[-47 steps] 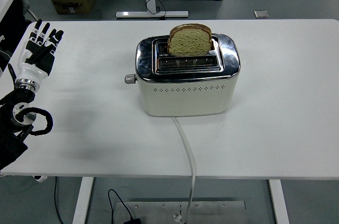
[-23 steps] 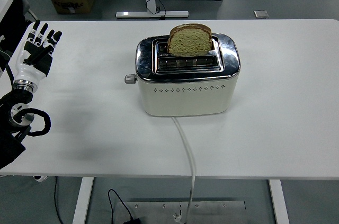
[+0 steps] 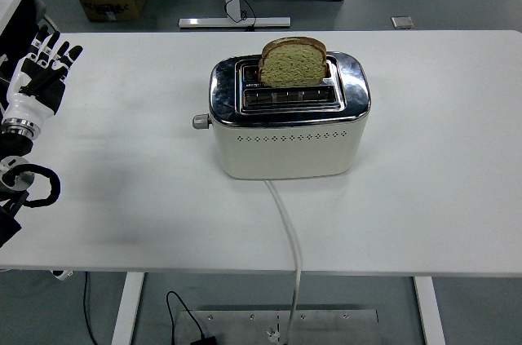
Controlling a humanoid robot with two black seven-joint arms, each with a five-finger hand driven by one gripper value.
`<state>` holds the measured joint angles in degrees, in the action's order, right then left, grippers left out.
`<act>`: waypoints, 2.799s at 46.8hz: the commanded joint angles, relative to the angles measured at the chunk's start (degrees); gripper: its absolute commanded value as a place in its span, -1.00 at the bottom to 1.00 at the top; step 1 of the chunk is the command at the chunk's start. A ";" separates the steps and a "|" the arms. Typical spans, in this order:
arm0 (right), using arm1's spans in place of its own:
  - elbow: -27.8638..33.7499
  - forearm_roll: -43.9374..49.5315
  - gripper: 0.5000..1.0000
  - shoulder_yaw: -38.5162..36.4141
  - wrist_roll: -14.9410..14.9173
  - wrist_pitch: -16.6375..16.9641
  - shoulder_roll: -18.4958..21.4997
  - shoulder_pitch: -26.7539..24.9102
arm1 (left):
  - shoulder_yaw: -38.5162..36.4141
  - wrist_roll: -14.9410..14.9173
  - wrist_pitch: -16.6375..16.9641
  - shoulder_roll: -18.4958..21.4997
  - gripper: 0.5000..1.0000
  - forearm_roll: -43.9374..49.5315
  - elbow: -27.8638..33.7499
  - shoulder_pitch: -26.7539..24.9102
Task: Press down toaster
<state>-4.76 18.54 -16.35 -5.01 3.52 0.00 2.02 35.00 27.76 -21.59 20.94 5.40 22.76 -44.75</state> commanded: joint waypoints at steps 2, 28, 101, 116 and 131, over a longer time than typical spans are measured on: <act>-0.08 0.00 0.99 0.00 0.00 0.00 0.00 0.00 | 0.07 0.01 0.06 0.15 1.00 -2.41 0.00 0.01; 0.01 0.00 0.99 0.00 0.00 0.00 0.00 0.00 | -0.19 0.01 -1.35 6.56 1.00 -13.13 1.49 0.18; 0.01 0.00 0.99 0.00 0.00 0.00 0.00 0.00 | -0.28 3.79 0.32 19.92 1.00 -66.48 29.71 3.88; 0.01 0.00 0.99 0.00 0.00 0.00 0.00 0.00 | -0.28 6.16 0.50 22.74 1.00 -70.96 33.92 5.02; 0.01 0.00 0.99 0.00 0.00 0.00 0.00 0.00 | -0.54 7.24 4.98 23.97 1.00 -76.77 37.09 5.99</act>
<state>-4.76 18.54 -16.35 -5.01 3.52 0.00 2.02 34.58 35.01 -16.63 44.81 -71.13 59.83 -38.76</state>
